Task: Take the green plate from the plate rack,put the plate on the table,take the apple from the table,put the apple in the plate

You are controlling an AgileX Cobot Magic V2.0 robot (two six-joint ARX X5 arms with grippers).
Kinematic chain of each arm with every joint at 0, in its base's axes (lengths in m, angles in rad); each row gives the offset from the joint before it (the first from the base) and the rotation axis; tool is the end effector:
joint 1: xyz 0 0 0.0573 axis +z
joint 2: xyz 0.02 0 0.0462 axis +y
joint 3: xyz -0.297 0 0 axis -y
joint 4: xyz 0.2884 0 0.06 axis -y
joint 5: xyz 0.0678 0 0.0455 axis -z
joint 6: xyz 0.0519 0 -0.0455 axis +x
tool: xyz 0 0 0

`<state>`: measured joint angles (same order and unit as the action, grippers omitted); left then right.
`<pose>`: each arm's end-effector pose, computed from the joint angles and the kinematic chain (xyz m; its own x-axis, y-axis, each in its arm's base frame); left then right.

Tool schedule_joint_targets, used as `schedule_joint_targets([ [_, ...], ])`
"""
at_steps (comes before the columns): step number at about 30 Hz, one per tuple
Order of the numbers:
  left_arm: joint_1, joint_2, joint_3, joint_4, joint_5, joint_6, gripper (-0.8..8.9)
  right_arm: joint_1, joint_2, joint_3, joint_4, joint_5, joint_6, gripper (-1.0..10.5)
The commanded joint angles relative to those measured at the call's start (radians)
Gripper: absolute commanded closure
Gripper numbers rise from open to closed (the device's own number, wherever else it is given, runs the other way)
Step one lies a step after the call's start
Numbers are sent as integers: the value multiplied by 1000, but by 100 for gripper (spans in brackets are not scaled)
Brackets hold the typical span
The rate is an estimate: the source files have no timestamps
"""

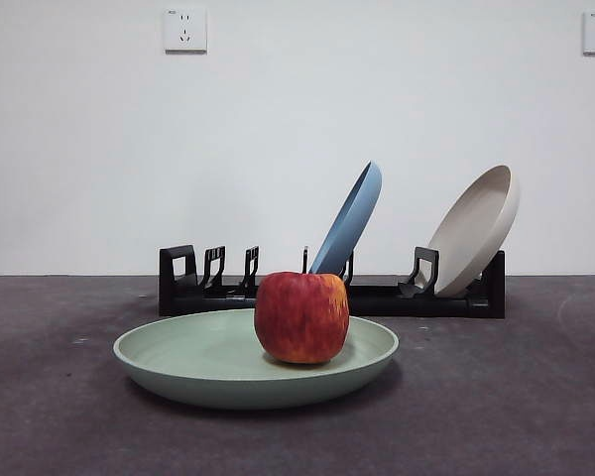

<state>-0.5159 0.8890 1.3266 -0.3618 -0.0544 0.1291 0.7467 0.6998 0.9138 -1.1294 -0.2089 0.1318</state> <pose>0.1648 -0.0902 0.5197 0.8929 -0.4439 0.0756 0.4332 0.8927 0.1243 0.0911 0.0990 0.3207 0.2967 0.5572 -0.7756 -0.6742 0.6974 0.2431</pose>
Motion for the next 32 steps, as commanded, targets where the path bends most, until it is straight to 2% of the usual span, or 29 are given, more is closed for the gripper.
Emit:
schedule_joint_targets([
  [1, 128, -97, -133, 114, 10, 14, 817, 2, -1, -5, 4, 2, 6, 946],
  [7, 311, -325, -476, 304, 4, 15, 817, 2, -1, -5, 4, 2, 5, 946],
  [13, 425, -536, -774, 332, 4, 7, 817, 2, -1, -5, 4, 2, 6, 946],
  [22, 507, -774, -1093, 331, 6, -71, 817, 2, -1, -5, 4, 2, 6, 946],
  [32, 518, -871, -1273, 312, 5, -104, 817, 2, -1, -5, 4, 2, 6, 946],
])
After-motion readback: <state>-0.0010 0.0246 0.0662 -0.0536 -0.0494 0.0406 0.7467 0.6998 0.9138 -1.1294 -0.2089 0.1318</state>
